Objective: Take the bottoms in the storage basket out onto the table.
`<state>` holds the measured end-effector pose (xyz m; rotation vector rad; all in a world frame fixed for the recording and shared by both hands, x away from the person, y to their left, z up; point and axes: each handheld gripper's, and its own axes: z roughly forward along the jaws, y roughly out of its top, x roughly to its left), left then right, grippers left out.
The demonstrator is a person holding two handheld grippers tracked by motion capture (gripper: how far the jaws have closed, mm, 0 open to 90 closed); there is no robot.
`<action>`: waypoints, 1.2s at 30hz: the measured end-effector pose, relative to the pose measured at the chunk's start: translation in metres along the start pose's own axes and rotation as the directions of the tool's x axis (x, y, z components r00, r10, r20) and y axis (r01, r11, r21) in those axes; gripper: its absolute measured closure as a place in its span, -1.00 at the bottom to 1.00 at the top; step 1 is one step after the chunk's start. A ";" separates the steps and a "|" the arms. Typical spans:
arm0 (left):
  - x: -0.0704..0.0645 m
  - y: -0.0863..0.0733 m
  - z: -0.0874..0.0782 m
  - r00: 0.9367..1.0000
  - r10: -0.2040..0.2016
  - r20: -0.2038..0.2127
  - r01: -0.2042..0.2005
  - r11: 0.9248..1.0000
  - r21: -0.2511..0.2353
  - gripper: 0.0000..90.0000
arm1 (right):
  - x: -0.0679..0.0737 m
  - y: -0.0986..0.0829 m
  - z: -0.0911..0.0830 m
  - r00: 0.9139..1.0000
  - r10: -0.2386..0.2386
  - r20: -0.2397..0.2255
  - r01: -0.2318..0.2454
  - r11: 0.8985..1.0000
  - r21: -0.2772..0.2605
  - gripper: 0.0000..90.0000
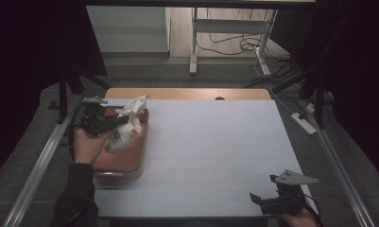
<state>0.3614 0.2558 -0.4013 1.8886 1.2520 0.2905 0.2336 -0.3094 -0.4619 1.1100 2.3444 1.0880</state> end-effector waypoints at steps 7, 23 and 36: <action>-0.009 0.005 -0.003 1.000 0.018 0.022 -0.018 1.000 -0.017 0.67 | 0.000 0.000 0.000 1.000 -0.003 0.000 0.003 1.000 -0.001 -0.98; -0.036 0.013 0.003 0.993 0.093 0.072 -0.091 0.995 -0.027 0.66 | 0.000 0.000 0.000 1.000 -0.003 -0.004 0.003 1.000 -0.007 -0.98; -0.057 0.019 0.009 0.982 0.148 0.115 -0.146 0.989 -0.026 0.65 | 0.000 0.000 -0.001 1.000 -0.004 -0.006 0.004 1.000 -0.008 -0.98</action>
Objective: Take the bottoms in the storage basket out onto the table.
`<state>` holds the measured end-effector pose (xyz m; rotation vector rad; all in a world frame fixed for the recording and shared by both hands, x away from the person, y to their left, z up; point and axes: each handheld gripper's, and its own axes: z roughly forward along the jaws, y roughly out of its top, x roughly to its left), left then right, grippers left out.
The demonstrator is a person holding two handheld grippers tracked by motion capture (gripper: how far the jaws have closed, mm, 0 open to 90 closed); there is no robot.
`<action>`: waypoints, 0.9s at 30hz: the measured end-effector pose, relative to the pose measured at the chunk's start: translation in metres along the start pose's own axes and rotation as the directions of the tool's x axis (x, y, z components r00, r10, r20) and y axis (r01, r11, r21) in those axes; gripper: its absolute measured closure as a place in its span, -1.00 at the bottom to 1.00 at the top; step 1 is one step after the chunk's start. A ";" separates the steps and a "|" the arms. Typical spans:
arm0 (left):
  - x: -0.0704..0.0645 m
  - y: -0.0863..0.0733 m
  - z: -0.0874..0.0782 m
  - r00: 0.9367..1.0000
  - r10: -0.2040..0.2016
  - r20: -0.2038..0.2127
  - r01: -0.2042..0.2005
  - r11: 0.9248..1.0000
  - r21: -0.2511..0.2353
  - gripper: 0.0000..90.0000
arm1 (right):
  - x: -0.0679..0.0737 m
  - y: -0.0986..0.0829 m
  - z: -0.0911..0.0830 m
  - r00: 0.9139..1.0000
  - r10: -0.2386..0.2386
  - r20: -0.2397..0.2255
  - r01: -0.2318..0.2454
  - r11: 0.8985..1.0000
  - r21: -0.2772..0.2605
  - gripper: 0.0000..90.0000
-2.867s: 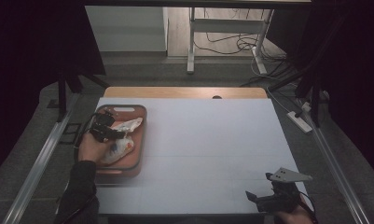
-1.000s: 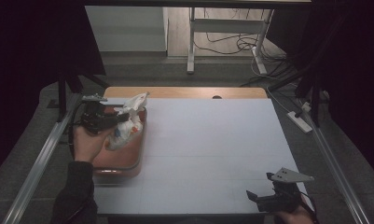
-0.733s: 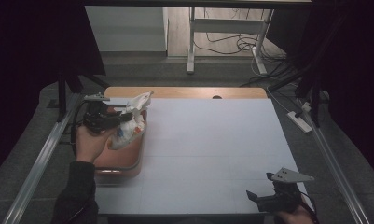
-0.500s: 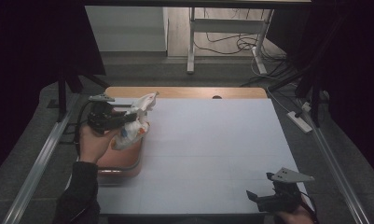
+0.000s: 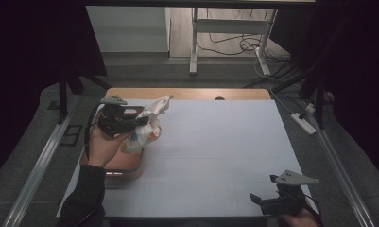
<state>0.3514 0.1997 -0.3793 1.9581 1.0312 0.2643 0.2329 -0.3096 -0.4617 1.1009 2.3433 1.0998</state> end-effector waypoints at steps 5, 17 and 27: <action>-0.008 0.003 0.005 1.000 0.016 0.023 -0.016 1.000 0.000 0.65 | 0.000 0.000 0.000 1.000 -0.003 0.001 0.003 1.000 0.001 -0.98; -0.024 0.006 0.018 0.996 0.039 0.076 -0.039 0.999 -0.003 0.65 | 0.000 0.000 0.000 1.000 -0.005 0.000 0.005 1.000 0.004 -0.98; -0.037 0.007 0.030 0.993 0.061 0.105 -0.061 0.998 0.001 0.65 | 0.000 0.000 0.000 1.000 -0.003 -0.001 0.003 1.000 0.003 -0.98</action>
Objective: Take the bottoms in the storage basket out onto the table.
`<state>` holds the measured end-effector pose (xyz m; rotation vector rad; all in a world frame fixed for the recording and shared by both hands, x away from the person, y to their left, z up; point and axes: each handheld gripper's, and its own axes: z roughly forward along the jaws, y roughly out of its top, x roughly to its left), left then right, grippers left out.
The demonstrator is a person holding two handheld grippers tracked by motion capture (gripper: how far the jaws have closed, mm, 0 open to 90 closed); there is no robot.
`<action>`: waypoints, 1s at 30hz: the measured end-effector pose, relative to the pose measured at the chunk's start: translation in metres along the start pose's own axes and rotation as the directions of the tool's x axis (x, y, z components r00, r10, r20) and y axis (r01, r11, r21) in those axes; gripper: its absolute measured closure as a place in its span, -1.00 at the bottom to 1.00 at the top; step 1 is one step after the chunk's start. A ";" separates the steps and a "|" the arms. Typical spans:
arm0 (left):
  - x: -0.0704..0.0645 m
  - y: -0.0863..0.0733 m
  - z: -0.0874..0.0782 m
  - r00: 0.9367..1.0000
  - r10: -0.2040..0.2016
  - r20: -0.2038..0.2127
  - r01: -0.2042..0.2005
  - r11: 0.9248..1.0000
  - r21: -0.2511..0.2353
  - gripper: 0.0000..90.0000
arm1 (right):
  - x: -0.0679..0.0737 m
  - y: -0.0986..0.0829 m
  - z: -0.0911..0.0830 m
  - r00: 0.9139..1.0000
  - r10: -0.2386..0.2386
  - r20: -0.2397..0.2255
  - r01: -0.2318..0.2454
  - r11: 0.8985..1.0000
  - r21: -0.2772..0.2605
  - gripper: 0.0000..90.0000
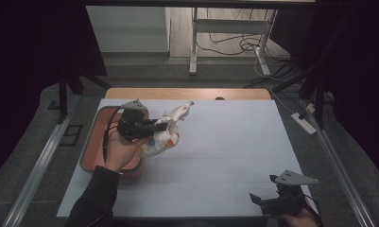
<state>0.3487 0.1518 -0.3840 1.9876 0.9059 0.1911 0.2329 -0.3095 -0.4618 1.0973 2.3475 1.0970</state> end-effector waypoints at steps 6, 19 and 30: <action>-0.006 0.000 0.013 1.000 0.014 0.022 -0.015 1.000 0.015 0.65 | 0.000 0.000 0.000 1.000 0.001 -0.001 -0.001 1.000 -0.001 -0.98; -0.014 -0.004 0.036 0.999 0.014 0.048 -0.016 0.999 0.041 0.64 | 0.000 0.000 0.000 1.000 0.001 -0.002 -0.001 1.000 -0.003 -0.98; -0.015 -0.011 0.052 0.998 0.005 0.059 -0.009 0.998 0.066 0.63 | 0.000 0.000 -0.001 1.000 0.000 -0.003 0.000 1.000 -0.005 -0.98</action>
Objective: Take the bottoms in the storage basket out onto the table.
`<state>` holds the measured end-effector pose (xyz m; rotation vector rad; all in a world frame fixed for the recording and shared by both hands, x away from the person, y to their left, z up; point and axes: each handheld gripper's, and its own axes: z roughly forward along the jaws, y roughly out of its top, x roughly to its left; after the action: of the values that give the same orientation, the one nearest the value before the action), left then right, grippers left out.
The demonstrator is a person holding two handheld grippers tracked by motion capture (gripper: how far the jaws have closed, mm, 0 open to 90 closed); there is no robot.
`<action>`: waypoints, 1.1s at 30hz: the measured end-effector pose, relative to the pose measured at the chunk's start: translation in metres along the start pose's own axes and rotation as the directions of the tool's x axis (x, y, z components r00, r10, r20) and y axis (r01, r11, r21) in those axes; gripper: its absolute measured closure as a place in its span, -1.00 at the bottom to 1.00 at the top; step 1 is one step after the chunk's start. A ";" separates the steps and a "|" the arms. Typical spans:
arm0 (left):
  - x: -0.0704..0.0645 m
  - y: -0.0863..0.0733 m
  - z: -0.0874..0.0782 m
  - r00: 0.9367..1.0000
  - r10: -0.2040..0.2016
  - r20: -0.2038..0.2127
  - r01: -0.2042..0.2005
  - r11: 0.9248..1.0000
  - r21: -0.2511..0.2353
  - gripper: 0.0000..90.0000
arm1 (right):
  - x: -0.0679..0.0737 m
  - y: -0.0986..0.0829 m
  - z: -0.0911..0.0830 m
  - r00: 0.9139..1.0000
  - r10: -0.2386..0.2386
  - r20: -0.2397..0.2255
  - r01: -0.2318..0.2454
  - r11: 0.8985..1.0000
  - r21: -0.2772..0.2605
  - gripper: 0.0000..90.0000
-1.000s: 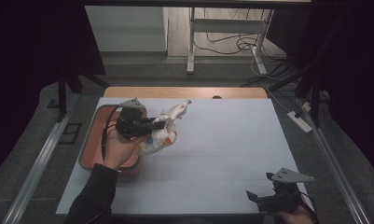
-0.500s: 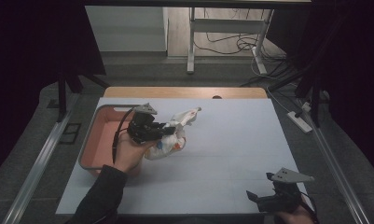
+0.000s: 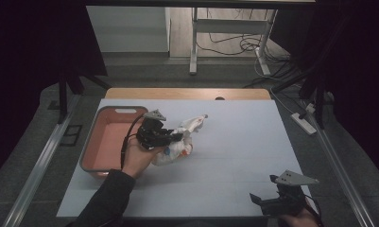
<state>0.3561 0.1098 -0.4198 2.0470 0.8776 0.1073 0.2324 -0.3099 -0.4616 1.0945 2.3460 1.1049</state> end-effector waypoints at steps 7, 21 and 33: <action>-0.002 -0.003 0.011 1.000 0.010 -0.004 -0.010 1.000 0.023 0.63 | 0.000 0.000 0.000 1.000 0.000 -0.002 0.000 1.000 -0.002 -0.98; -0.008 -0.011 0.035 1.000 0.024 -0.001 -0.024 0.997 0.068 0.61 | 0.000 0.000 0.000 1.000 -0.004 -0.001 0.004 1.000 -0.001 -0.98; -0.012 -0.019 0.058 0.999 0.050 0.013 -0.052 0.990 0.131 0.60 | 0.000 0.000 0.000 1.000 -0.005 -0.002 0.005 1.000 -0.001 -0.98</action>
<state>0.3589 0.0686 -0.4671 2.1912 0.8459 0.0692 0.2321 -0.3099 -0.4615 1.0876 2.3475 1.1060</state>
